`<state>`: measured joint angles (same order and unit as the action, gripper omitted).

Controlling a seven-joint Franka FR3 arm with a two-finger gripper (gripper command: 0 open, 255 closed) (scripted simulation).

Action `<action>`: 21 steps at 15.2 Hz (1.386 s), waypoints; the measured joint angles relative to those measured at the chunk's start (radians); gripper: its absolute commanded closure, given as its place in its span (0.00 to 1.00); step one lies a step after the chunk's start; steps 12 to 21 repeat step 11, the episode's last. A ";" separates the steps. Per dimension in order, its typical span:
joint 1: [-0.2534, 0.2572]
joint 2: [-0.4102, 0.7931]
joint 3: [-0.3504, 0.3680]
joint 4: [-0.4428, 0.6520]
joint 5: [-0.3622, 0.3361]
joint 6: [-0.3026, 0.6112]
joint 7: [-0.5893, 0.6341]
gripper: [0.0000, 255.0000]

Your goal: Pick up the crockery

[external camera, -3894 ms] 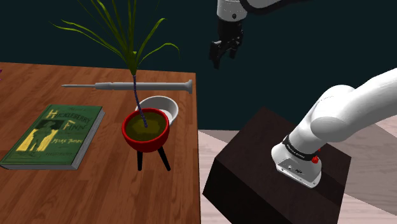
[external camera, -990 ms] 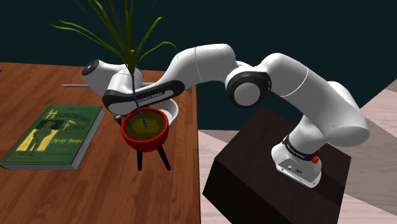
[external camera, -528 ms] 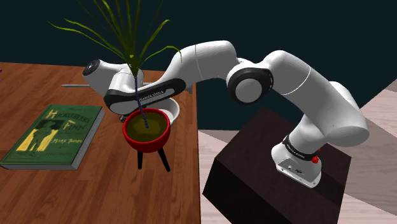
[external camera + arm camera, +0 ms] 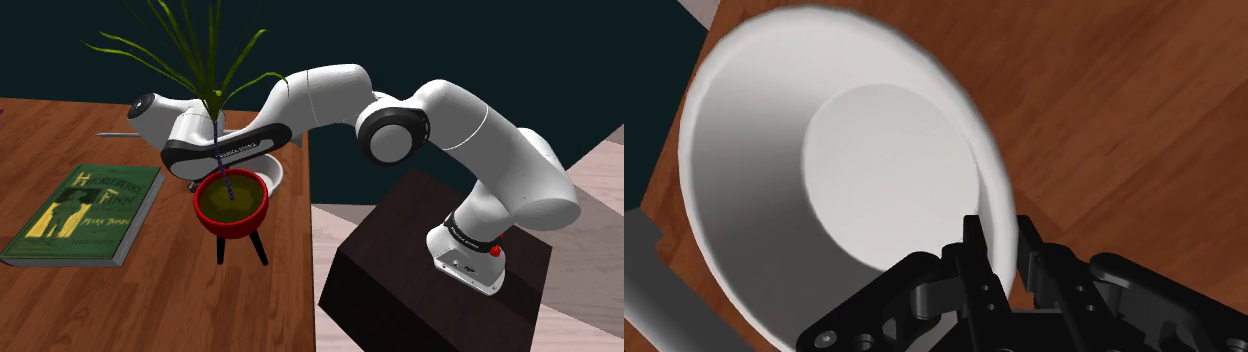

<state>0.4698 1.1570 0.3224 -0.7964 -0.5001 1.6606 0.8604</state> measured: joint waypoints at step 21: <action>0.007 -0.057 0.007 0.029 0.010 -0.091 -0.021 1.00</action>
